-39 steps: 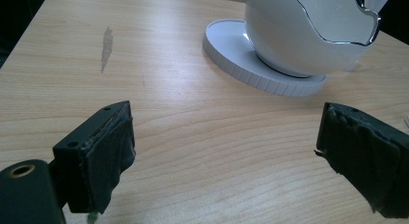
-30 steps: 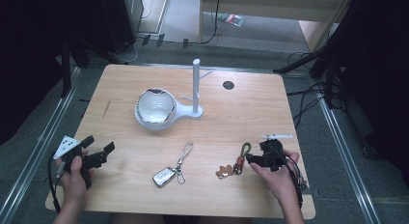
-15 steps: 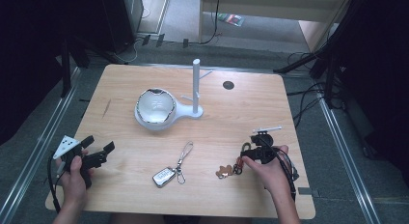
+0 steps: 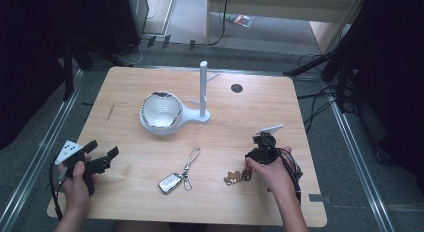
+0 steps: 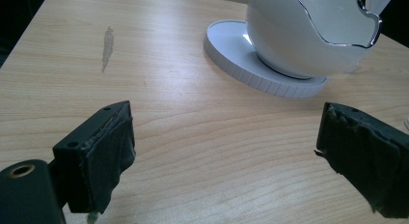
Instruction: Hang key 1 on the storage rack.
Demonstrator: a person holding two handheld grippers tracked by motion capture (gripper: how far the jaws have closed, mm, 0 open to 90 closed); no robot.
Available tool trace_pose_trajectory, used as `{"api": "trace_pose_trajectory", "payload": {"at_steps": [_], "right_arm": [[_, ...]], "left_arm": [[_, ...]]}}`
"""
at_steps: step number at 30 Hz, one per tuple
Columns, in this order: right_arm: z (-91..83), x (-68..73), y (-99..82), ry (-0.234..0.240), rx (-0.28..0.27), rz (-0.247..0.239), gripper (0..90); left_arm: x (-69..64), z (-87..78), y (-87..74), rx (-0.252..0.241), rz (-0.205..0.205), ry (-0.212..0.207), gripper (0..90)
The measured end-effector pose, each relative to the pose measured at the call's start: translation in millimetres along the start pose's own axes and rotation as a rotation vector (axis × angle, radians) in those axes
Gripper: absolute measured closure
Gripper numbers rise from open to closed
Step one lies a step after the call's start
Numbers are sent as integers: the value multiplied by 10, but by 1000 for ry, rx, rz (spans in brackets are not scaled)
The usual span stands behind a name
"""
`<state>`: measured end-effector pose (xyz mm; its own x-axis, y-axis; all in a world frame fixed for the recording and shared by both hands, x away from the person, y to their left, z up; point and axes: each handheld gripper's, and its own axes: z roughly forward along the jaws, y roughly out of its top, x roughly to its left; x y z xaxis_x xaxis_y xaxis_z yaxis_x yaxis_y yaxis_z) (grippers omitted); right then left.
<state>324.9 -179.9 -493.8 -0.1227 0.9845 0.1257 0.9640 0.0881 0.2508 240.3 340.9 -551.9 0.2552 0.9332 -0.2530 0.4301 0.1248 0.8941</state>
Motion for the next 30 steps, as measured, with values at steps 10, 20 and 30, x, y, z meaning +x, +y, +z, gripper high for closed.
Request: {"api": "trace_pose_trajectory", "payload": {"at_steps": [10, 20, 30], "right_arm": [[44, 57, 37, 5, 87, 41, 549], [115, 97, 36, -12, 134, 41, 568], [143, 126, 42, -29, 151, 49, 643]], "left_arm": [[1, 3, 0, -1, -2, -1, 69], [1, 4, 0, -1, -3, -2, 69], [3, 4, 1, 0, -3, -2, 69]]}}
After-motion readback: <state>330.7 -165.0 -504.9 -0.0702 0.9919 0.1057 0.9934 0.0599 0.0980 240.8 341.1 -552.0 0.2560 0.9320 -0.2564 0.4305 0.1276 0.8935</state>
